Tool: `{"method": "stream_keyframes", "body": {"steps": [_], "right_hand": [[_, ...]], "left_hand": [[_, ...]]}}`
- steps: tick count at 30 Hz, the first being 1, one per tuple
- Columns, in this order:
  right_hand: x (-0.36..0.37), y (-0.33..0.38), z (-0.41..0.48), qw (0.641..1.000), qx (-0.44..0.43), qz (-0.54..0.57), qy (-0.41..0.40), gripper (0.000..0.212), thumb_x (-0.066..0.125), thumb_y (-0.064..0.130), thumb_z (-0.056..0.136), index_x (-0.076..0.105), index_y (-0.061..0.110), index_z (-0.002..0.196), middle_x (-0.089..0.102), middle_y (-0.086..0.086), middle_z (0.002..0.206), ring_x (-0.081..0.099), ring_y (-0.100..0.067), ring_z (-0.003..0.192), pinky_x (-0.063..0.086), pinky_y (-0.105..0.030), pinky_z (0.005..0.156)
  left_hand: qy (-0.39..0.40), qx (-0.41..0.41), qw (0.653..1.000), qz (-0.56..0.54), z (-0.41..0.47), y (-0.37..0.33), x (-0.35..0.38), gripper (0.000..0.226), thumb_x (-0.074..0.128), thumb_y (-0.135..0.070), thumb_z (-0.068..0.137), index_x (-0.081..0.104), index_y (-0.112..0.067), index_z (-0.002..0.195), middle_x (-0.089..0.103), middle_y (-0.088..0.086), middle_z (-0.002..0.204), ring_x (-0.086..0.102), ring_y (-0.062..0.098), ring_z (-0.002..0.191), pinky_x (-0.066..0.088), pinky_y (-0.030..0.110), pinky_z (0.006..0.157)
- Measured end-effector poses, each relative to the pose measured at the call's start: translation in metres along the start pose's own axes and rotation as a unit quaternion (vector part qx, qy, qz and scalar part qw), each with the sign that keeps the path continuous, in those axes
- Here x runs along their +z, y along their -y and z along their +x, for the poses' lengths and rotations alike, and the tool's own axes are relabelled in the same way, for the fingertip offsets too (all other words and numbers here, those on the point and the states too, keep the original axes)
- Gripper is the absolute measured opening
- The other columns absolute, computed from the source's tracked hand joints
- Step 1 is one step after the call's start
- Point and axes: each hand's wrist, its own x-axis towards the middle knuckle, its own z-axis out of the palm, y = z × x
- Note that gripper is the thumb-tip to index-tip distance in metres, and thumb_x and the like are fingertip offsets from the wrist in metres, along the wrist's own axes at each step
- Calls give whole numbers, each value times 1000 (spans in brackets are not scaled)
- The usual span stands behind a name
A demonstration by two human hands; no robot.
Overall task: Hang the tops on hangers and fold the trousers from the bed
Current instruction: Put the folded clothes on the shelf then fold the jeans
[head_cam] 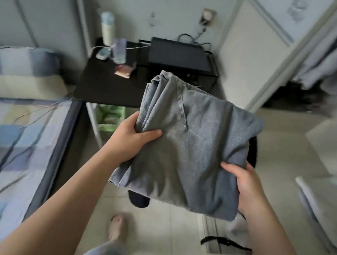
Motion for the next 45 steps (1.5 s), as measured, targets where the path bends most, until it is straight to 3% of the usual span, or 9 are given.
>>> {"method": "stream_keyframes", "body": {"steps": [3, 8, 11, 17, 22, 25, 32, 40, 45], "right_hand": [[-44, 15, 15, 998, -13, 32, -57, 31, 63, -6, 83, 69, -1, 113, 75, -21, 104, 74, -36, 91, 61, -36, 66], [-110, 38, 44, 981, -42, 66, -179, 30, 69, 1, 81, 71, 4, 110, 75, -20, 105, 73, -39, 96, 60, -45, 77], [-138, 51, 53, 961, -39, 97, -258, 30, 69, 2, 80, 72, 6, 109, 76, -17, 102, 75, -34, 89, 60, -39, 68], [-191, 58, 74, 910, -25, 148, -387, 33, 68, 5, 84, 69, 4, 117, 75, -17, 107, 73, -36, 96, 59, -44, 78], [-237, 54, 111, 875, -4, 138, -464, 31, 68, 7, 88, 68, 9, 119, 75, -11, 109, 72, -30, 97, 58, -45, 84], [-269, 52, 144, 861, 14, 130, -491, 30, 66, 10, 91, 65, 9, 121, 72, -11, 114, 68, -31, 102, 54, -51, 94], [-334, 66, 213, 848, 49, 122, -514, 19, 56, 3, 93, 63, 20, 88, 69, -7, 95, 65, -25, 87, 56, -46, 87], [-410, 74, 238, 805, 105, 91, -576, 21, 46, 5, 94, 63, 8, 105, 67, -14, 108, 64, -32, 98, 55, -49, 93], [-461, 67, 221, 745, 110, 91, -652, 24, 53, 3, 92, 64, 7, 113, 68, -16, 111, 64, -33, 104, 54, -49, 95]], "left_hand": [[72, 25, 997, 22, 47, -17, 55, 32, 82, -36, 75, 69, -37, 104, 75, -17, 102, 70, 0, 94, 55, 18, 77], [207, 41, 977, 21, 130, -38, 153, 31, 83, -24, 83, 69, -26, 110, 76, -11, 103, 71, 6, 96, 57, 24, 81], [287, 53, 956, 24, 171, -50, 211, 31, 83, -24, 82, 70, -26, 110, 76, -12, 101, 71, 4, 94, 57, 22, 78], [399, 61, 914, 46, 229, -61, 323, 42, 83, -41, 71, 69, -38, 111, 74, -21, 102, 70, 1, 96, 57, 32, 85], [442, 93, 887, 94, 246, -64, 401, 28, 84, -36, 77, 65, -43, 96, 69, -35, 86, 63, -16, 80, 46, 6, 60], [454, 95, 879, 108, 254, -57, 445, 37, 82, -35, 80, 64, -36, 111, 67, -26, 99, 63, -6, 90, 51, 22, 73], [427, 75, 888, 151, 274, -31, 533, 36, 78, -32, 85, 61, -26, 116, 67, -10, 107, 64, 14, 99, 55, 41, 87], [448, 31, 875, 183, 294, 7, 635, 43, 74, -22, 89, 59, -12, 128, 66, 7, 123, 63, 27, 109, 53, 45, 94], [525, 7, 833, 177, 286, 33, 723, 47, 72, -21, 91, 56, -11, 134, 63, 10, 131, 61, 29, 117, 51, 44, 98]]}}
